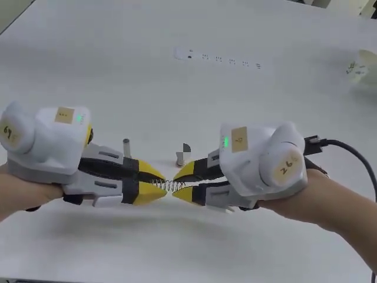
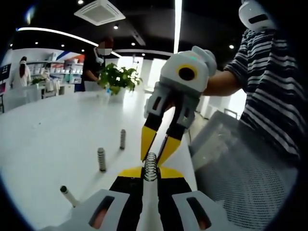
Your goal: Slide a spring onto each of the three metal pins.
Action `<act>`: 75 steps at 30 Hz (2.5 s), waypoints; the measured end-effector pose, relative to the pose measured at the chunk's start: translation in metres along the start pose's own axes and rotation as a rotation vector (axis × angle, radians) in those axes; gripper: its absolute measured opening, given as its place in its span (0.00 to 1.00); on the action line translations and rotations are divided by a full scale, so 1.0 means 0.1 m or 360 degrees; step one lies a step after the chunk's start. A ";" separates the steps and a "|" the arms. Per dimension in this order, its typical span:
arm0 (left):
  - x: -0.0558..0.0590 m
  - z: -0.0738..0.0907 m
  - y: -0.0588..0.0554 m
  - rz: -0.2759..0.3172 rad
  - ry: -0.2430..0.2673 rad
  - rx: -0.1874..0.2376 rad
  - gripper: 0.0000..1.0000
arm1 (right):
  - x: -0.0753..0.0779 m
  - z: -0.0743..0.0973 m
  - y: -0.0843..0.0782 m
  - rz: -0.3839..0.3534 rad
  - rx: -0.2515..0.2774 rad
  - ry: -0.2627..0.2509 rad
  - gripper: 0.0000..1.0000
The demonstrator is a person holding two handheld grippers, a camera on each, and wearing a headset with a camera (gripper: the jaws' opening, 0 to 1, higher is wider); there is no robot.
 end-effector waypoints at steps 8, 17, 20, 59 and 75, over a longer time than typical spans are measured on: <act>0.01 -0.02 -0.02 0.0009 -0.0024 -0.0010 0.02 | -0.03 0.02 -0.10 -0.0090 0.0009 0.0013 0.11; 0.02 -0.03 -0.03 0.0014 -0.0062 -0.0026 0.02 | -0.06 0.04 -0.16 -0.0124 0.0036 0.0001 0.13; 0.03 -0.04 -0.03 0.0014 -0.0071 -0.0028 0.02 | -0.06 0.04 -0.15 -0.0116 0.0054 0.0014 0.11; 0.00 -0.05 -0.10 -0.0022 -0.0031 -0.0108 0.02 | 0.03 0.15 0.15 0.0067 0.0123 0.0034 0.07; 0.00 -0.05 -0.08 -0.0042 -0.0025 -0.0106 0.02 | 0.03 0.14 0.24 0.0057 0.0175 0.0025 0.08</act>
Point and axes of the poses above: the centre of the closed fingertips' face, and the gripper's own axes: z roughly backward along the fingers, x roughly to its right, y roughly out of its top, the point moved 10 cm from there along z, roughly backward along the fingers, and after that the axes turned 8 degrees about z, right-handed, at the moved point
